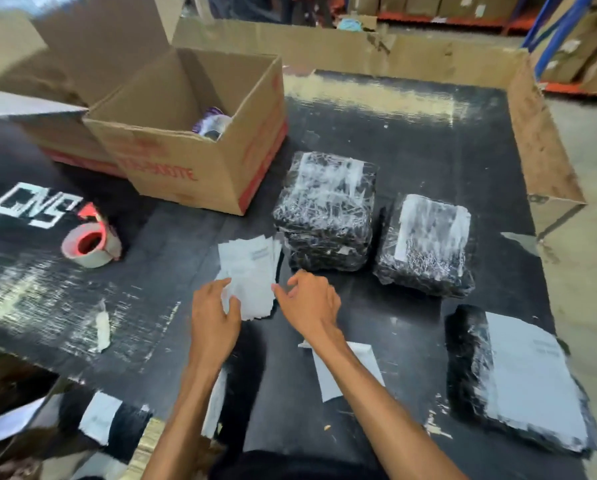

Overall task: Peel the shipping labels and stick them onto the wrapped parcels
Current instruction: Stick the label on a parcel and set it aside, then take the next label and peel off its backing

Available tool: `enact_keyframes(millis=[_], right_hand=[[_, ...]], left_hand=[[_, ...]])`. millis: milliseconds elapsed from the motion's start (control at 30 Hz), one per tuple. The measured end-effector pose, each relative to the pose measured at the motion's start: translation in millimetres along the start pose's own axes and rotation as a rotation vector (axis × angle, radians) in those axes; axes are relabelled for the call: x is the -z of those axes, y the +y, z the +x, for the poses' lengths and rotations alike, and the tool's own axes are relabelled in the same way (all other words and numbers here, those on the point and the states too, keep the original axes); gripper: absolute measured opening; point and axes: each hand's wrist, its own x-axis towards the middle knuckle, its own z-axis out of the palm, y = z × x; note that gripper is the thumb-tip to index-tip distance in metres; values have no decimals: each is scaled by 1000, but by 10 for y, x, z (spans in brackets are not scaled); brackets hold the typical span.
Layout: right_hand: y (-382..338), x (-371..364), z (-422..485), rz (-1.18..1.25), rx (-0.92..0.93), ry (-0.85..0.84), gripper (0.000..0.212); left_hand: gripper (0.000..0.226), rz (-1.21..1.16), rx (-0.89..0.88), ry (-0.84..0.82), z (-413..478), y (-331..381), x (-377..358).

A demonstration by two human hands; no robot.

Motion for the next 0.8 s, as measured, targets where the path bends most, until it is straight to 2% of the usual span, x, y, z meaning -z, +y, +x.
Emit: enact_keyframes(millis=[67,200,233,367,567,667,800], right_hand=[[-57,-26,55,-20,-38,-38,39],[-59,-99,104,16,-56,-69,17],[-54,-116,108,28,-52,-73,17],[-39,-118,95,40,-7,-12,11],[42,-60,56,-73,126,109,14],[71,-17,30,-20,200,111,14],[117,8,78,126,193,33,15]], left_hand=[[39,20,13,-49,43,-45,-21],[37,64,49,-81,28,-81,-57],[37,79,54,-85,25,-82,-64],[39,159,49,-89,27,-81,-89],[38,200,32,-72,42,-89,-107],[39,216,31,-61,54,-81,-139],[39,206,41,-42,73,-91,-166]])
